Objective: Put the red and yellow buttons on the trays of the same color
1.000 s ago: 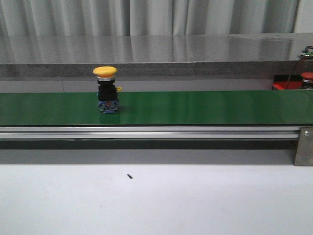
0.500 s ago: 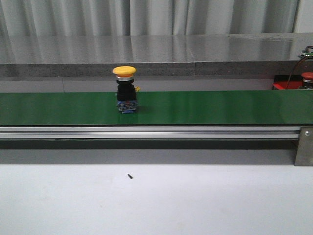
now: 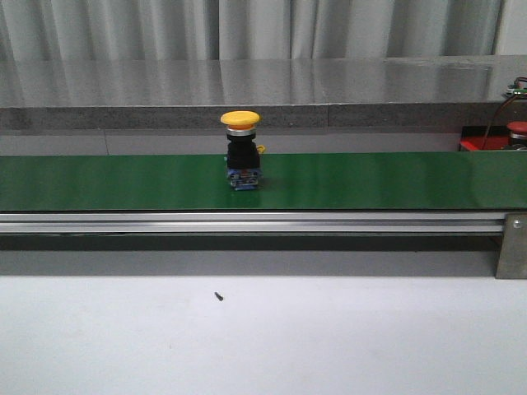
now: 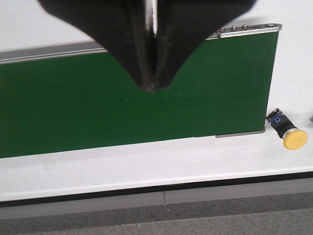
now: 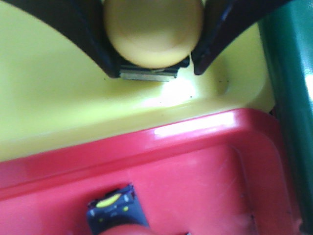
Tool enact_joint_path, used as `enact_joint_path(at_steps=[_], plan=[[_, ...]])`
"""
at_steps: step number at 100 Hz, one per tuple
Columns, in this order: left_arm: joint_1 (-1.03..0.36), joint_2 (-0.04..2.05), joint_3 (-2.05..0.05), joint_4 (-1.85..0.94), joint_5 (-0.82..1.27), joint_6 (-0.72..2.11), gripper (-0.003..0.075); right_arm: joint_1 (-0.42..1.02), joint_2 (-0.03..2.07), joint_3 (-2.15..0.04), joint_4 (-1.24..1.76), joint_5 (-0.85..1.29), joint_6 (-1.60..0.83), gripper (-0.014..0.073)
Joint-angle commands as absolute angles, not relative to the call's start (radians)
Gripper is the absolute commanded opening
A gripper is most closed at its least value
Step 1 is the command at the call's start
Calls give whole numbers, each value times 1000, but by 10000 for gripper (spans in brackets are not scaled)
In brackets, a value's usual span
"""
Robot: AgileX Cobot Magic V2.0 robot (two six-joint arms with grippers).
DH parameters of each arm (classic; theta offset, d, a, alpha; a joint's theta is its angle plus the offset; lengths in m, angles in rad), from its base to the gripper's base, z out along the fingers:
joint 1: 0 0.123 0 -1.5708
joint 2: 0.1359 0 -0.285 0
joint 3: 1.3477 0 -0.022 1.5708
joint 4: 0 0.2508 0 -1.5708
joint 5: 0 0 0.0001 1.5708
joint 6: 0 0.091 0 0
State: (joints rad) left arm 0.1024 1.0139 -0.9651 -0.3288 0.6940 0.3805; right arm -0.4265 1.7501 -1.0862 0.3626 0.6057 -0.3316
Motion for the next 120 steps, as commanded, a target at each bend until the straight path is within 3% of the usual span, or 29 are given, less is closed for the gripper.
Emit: enact_joint_path(at_steps=[1,16,26,70,89,120], plan=[[96,995,-991,-352,629,378,-20,-426,1722,-1111,380,588,-339,292],[96,995,-991,-352,629,378,-20,-426,1723,-1111,380,597,-339,440],[96,995,-991,-352,629,378,-20,-426,1721,-1112,380,614,-339,494],[96,995,-991,-352,629,378,-20,-394,1496,-1115,397,626,-339,498],[96,995,-991,-352,629,378,-20,-261,1380,-1115,397,646,-351,498],[96,995,-991,-352,629,378,-20,87,1330,-1115,397,645,-390,519]])
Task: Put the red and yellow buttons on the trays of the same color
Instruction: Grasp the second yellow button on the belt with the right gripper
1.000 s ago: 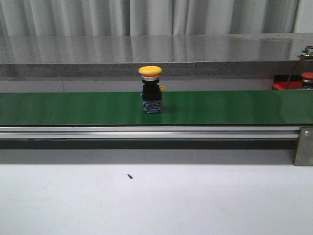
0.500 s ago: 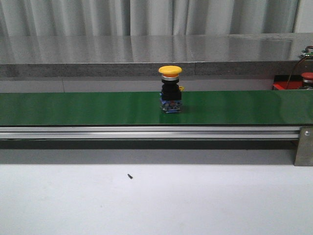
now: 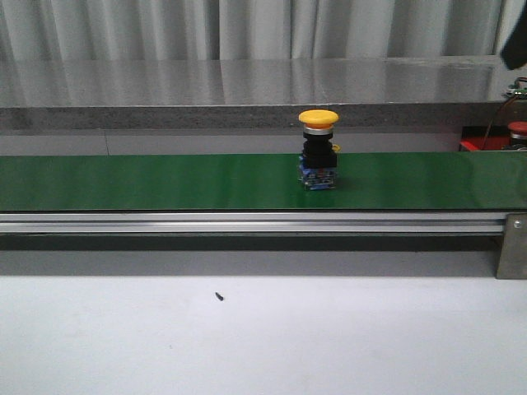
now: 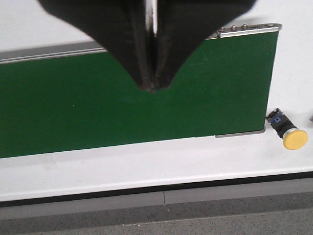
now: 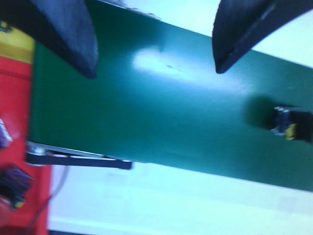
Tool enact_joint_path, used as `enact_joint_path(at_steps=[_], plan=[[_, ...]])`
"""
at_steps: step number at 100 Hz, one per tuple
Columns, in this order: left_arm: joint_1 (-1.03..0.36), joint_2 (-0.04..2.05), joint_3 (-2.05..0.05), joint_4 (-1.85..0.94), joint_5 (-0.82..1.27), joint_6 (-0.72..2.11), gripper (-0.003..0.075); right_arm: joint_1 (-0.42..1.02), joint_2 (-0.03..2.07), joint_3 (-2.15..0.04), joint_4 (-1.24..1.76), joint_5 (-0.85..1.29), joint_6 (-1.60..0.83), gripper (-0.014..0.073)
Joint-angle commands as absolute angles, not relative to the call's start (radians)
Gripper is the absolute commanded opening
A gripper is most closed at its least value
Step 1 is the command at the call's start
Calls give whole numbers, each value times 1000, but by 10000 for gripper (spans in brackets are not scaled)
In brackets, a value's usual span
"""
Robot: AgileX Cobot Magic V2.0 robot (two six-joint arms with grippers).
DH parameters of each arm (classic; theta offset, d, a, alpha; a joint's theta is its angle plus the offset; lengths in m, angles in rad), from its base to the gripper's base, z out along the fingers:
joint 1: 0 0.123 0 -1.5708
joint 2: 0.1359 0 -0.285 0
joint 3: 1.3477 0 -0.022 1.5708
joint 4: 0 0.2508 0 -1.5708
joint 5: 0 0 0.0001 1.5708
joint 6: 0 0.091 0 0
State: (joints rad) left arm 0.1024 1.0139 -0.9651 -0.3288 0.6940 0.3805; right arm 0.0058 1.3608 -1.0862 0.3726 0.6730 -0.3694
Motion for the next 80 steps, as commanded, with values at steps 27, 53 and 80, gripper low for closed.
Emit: enact_joint_path(at_steps=[27,53,80], plan=[[96,995,-991,-352,631,378,-20,238,1362,-1123,363,610,-396,531],[96,995,-991,-352,631,378,-20,243,1432,-1192,363,637,-396,531],[96,995,-991,-352,631,378,-20,244,1527,-1228,363,651,-396,531]])
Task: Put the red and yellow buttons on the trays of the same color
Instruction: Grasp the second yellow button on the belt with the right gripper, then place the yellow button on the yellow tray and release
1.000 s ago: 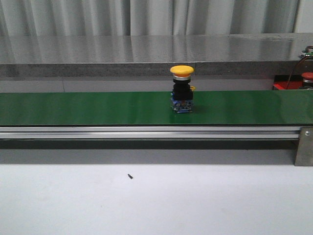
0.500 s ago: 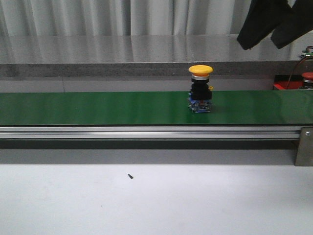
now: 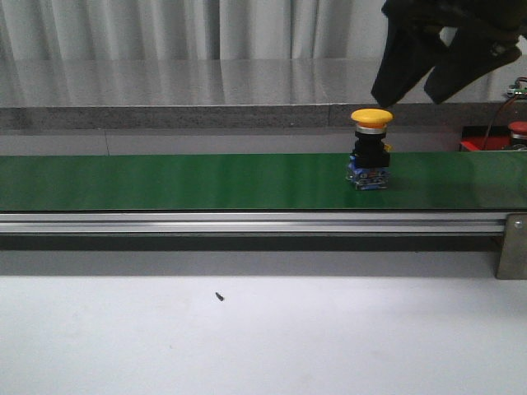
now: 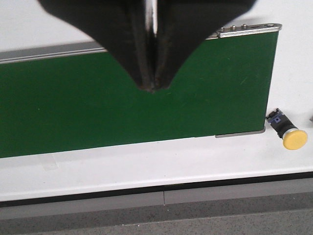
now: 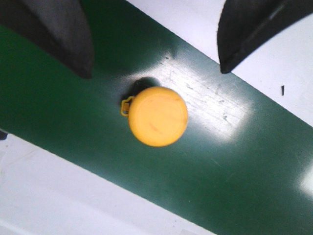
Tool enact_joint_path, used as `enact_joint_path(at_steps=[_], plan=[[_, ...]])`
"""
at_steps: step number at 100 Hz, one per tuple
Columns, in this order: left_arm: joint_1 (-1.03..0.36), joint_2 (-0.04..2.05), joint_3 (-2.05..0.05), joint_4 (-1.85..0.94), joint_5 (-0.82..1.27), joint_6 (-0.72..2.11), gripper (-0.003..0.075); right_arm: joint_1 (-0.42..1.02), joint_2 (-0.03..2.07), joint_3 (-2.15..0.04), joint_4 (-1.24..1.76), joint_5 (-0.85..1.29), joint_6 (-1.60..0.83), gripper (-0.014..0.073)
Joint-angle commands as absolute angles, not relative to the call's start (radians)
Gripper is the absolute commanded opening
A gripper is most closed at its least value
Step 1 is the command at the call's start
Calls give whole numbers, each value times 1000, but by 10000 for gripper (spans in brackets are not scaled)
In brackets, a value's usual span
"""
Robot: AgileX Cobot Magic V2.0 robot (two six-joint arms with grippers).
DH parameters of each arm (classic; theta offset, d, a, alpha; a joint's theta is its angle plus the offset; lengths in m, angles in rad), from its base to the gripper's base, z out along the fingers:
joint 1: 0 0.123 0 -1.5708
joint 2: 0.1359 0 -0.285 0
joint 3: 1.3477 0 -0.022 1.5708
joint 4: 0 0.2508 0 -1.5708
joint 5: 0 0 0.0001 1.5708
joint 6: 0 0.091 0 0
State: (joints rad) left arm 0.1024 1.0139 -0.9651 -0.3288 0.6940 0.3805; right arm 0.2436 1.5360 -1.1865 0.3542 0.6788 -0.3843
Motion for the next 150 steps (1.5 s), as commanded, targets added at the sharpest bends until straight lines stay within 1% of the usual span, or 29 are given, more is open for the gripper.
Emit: enact_joint_path(at_steps=[1,32,44,51,61,66,91,113,125,132,141,150], plan=[[96,995,-991,-352,631,378,-20,244,1532,-1229,363,651,-396,531],[96,995,-991,-352,631,378,-20,244,1653,-1310,316,607,-396,531],[96,995,-991,-352,631,378,-20,244,1691,-1345,310,613,-393,518],[96,995,-991,-352,631,378,-20,244,1694,-1351,309,621,-370,456],[96,995,-991,-352,631,378,-20,244,1692,-1360,298,660,-346,301],[96,995,-991,-352,631,378,-20,243,1691,-1360,286,685,-341,265],[96,995,-991,-352,631,378,-20,241,1678,-1360,196,765,-265,269],[96,995,-991,-352,631,378,-20,181,1564,-1360,198,850,-252,269],[96,995,-991,-352,631,378,-20,100,1477,-1351,225,914,-253,270],[96,995,-991,-352,631,378,-20,39,1421,-1330,250,934,-265,287],[96,995,-991,-352,631,378,-20,-46,1346,-1271,303,938,-307,310],[96,995,-991,-352,631,378,-20,-155,1281,-1183,372,938,-374,313]])
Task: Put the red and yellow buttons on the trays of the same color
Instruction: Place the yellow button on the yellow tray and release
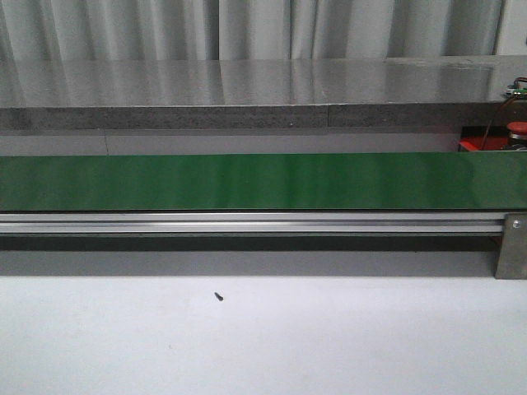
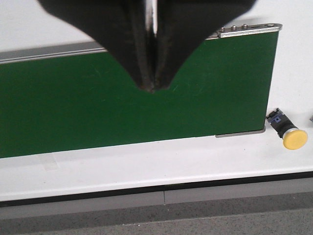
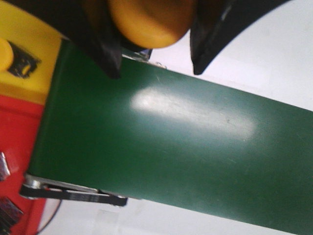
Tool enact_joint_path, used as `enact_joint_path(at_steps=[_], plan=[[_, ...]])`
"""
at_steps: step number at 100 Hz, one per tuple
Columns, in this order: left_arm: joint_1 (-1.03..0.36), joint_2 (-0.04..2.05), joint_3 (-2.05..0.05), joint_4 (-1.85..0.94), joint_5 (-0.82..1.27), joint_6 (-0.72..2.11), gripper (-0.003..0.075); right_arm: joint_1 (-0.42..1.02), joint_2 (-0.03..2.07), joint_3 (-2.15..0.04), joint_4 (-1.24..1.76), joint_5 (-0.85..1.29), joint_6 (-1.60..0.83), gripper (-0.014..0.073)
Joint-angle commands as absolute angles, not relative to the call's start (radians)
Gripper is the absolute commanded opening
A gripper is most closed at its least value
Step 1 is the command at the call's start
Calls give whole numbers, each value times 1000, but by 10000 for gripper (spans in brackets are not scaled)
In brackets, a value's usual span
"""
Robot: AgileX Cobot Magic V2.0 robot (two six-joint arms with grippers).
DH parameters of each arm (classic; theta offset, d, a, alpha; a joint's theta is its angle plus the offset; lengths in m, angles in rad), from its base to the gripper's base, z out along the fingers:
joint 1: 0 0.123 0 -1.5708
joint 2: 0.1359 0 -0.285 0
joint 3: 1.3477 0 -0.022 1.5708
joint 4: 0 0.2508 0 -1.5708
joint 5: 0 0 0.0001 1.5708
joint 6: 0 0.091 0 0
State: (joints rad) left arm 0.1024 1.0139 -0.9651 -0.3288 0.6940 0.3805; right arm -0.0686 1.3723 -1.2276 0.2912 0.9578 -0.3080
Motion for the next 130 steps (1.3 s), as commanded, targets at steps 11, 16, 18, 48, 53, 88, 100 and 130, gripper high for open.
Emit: enact_joint_path(at_steps=[11,16,18,48,53,88,100,130], plan=[[96,995,-991,-352,631,378,-20,-291,1217,-1076,478,913,-455,313],[96,995,-991,-352,631,378,-20,-341,1202,-1041,536,896,-490,312],[96,995,-991,-352,631,378,-20,-365,1197,-1025,553,889,-502,312],[96,995,-991,-352,637,378,-20,-476,1199,-920,591,760,-541,312],[96,995,-991,-352,637,378,-20,-482,1205,-905,582,725,-541,312],[96,995,-991,-352,637,378,-20,-489,1352,-851,579,604,-542,312],[96,995,-991,-352,637,378,-20,-489,1405,-851,579,578,-548,310],[96,995,-991,-352,635,378,-20,-487,1526,-851,595,538,-562,310]])
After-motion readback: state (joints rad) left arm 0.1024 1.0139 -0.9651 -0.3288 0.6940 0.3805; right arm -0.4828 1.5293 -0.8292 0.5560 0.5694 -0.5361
